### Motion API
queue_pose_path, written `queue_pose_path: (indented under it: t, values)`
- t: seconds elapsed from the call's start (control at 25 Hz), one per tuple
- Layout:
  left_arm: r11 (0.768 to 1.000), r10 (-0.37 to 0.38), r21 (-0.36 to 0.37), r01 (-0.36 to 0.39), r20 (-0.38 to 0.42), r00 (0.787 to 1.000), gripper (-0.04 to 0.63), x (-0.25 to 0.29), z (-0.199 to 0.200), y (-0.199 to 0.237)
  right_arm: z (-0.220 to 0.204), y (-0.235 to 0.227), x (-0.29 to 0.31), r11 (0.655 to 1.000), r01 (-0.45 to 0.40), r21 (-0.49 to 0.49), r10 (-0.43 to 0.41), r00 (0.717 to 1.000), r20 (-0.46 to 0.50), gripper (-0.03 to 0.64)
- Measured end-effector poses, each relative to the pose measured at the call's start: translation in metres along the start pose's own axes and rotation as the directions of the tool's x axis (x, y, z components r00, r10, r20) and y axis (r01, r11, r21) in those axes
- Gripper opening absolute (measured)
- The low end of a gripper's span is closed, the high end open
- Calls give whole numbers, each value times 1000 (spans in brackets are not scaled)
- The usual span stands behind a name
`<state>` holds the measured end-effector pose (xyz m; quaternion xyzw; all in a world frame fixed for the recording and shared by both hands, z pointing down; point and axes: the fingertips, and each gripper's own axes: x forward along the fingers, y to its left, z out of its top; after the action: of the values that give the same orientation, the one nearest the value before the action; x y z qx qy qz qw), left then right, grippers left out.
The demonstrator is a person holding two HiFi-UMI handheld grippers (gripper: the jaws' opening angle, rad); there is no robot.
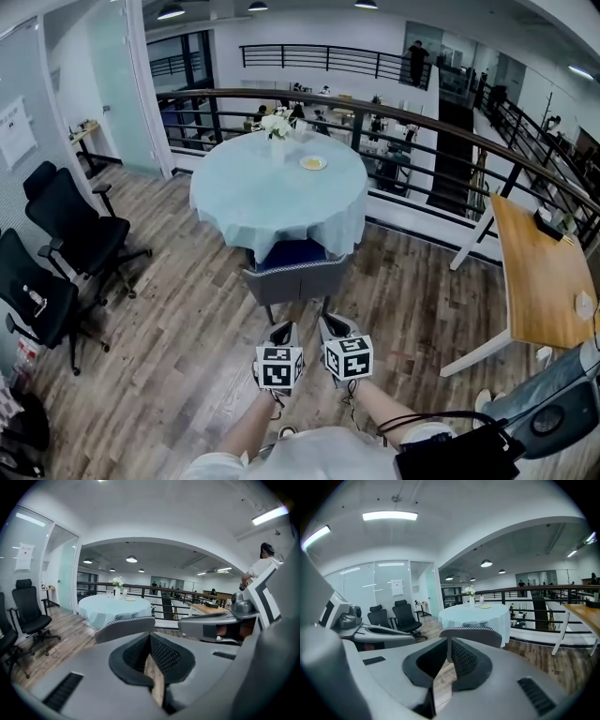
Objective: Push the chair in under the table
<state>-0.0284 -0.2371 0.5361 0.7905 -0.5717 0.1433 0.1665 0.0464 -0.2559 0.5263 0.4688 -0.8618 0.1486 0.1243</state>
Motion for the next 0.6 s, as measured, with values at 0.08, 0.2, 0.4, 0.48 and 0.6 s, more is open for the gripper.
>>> queue_pose_path:
  t: [0.08,0.2,0.4,0.48,0.6]
  values:
    - [1000,6,8,-6,-2,1000,5,-1,0,0,-2,0,-1,1000,4,4,-4,1000,-8,40]
    - [1000,8,15,-8,-1,1000,5,-4,-1,-1,-5,2,-4,1000,5,-17,-5,1000,-19,20]
    - [1000,11,13,-11,-1,1000,5,-7,-2,-3,-10,7,-8,998,2,-61,-4,999,-36,17]
    - [1000,10,13,-10,-3,1000,5,-8,-3,-4,-12,8,-9,999,1,-54,-3,999,-37,17]
    - [1000,10,17,-10,-1,1000,5,-11,-5,-4,-15,10,-10,999,1,-50,-3,999,-39,17]
